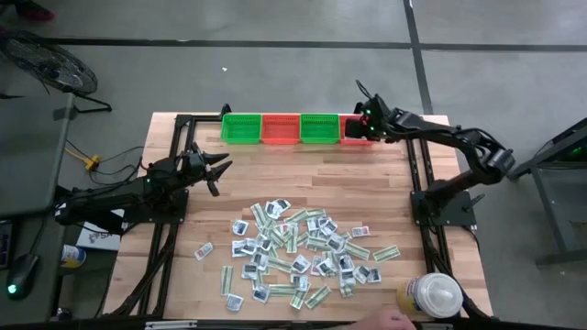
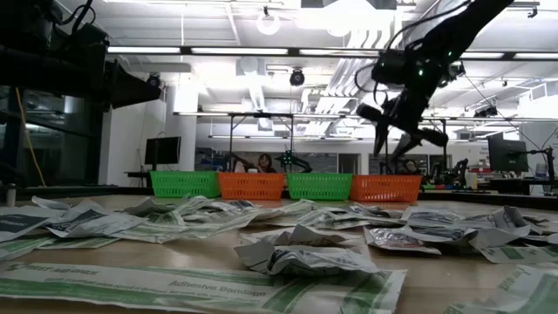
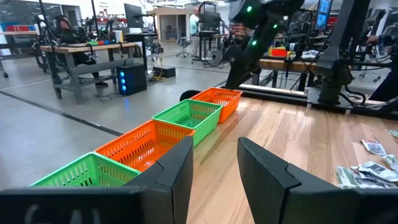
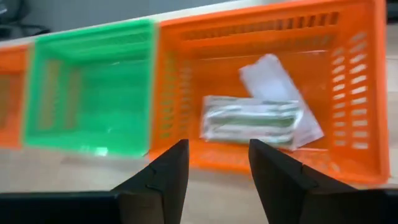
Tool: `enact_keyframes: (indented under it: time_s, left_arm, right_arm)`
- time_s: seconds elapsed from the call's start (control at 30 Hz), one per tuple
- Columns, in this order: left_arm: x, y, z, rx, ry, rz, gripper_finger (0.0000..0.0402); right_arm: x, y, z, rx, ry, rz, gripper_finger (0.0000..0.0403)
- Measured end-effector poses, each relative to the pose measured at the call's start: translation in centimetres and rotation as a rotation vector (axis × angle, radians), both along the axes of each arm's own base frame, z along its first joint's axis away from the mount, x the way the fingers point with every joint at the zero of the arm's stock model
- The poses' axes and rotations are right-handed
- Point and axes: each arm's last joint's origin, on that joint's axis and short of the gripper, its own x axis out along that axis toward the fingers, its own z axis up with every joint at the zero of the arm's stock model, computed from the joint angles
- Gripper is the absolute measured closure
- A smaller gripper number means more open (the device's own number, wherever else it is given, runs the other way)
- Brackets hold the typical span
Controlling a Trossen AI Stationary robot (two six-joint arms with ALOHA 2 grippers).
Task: Pick & Place First Aid Supplies
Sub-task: Put the green bandage pack in the right orange bin
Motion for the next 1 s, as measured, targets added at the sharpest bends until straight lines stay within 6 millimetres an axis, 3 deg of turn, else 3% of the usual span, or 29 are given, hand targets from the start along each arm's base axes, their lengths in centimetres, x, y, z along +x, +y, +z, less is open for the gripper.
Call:
enact_keyframes:
  time_s: [0.27, 0.6, 1.0]
  left_arm:
    - [0.0, 0.0, 0.0, 0.0, 0.0, 0.0, 0.0279]
    - [0.0, 0.0, 0.0, 0.0, 0.0, 0.0, 0.0279]
    - [0.0, 0.0, 0.0, 0.0, 0.0, 0.0, 0.0279]
  right_arm:
    - [-0.4, 4.1, 2.7, -0.004, 0.03, 0.231, 0.0246]
    - [-1.8, 11.3, 4.7, 0.102, 0.115, 0.543, 0.0249]
    - [-3.7, 19.2, 5.0, 0.301, 0.265, 0.604, 0.0249]
